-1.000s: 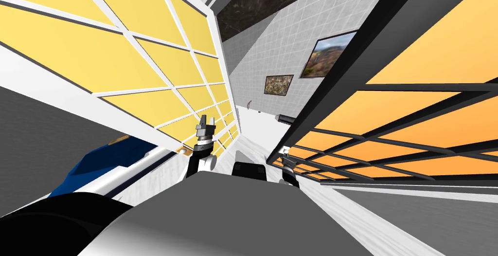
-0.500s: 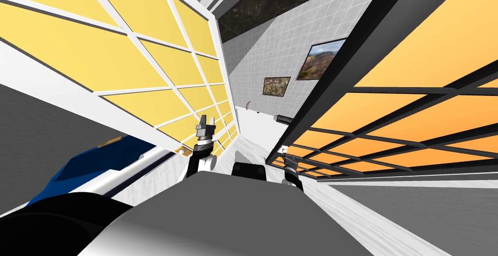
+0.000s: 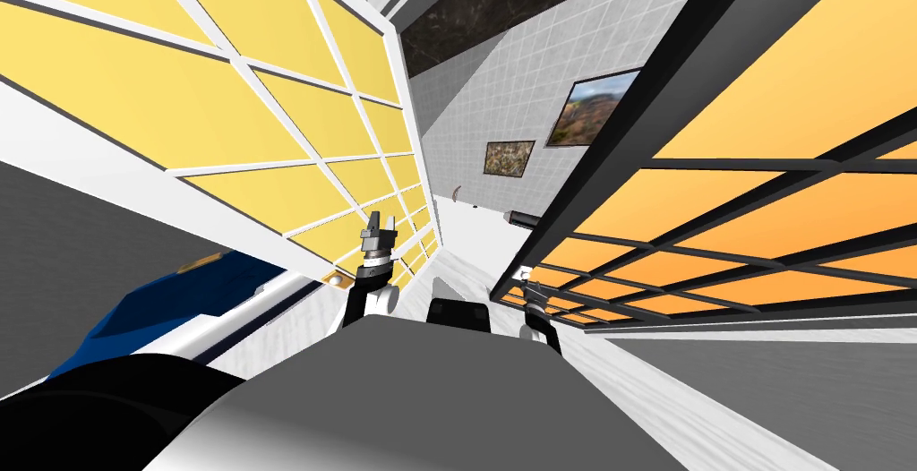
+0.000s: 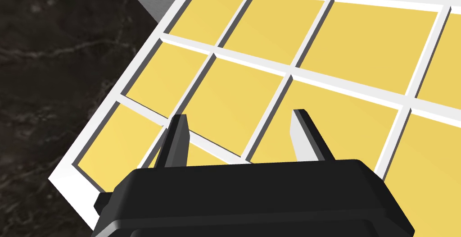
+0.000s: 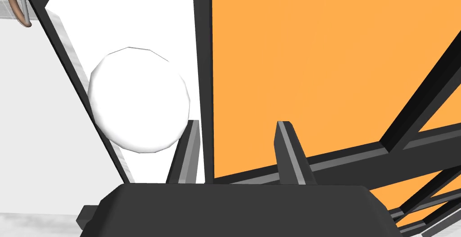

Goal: Pull the door open

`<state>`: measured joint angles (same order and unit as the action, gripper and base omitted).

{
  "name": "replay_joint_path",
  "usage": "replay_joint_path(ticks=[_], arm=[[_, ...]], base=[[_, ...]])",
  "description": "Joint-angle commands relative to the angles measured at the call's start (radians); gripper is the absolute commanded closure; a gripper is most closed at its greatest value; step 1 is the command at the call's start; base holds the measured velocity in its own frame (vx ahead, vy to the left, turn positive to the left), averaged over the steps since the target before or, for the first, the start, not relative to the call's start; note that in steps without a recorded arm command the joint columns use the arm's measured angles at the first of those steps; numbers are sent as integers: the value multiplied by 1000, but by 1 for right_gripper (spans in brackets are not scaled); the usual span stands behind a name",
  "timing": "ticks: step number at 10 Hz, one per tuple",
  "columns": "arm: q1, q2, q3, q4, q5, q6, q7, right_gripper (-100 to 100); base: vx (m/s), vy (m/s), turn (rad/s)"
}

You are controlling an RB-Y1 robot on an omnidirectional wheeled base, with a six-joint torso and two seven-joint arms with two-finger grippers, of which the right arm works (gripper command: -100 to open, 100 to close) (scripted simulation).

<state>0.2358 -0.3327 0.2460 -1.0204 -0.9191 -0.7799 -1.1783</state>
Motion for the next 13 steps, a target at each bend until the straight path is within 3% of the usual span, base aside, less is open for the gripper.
replay_joint_path(ticks=[1,3,4,5,6,7,12,13], arm=[[-2,6,4,-42,2,6,8,-100],[-7,-2,-5,-58,-7,35,13,-100],[-7,-2,-5,-58,-7,35,13,-100],[-12,-11,-15,-75,-16,66,19,-100],[15,-13,-19,-60,-19,59,21,-100],[15,-13,-19,-60,-19,59,21,100],[15,-13,-19,-60,-19,59,21,100],[17,-14,2,-49,-5,26,3,-100]], base=[[5,13,-10],[-7,19,-13],[-3,19,-7],[3,25,-47],[7,-11,-51],[7,-21,23],[-3,6,2],[-121,-55,139]])
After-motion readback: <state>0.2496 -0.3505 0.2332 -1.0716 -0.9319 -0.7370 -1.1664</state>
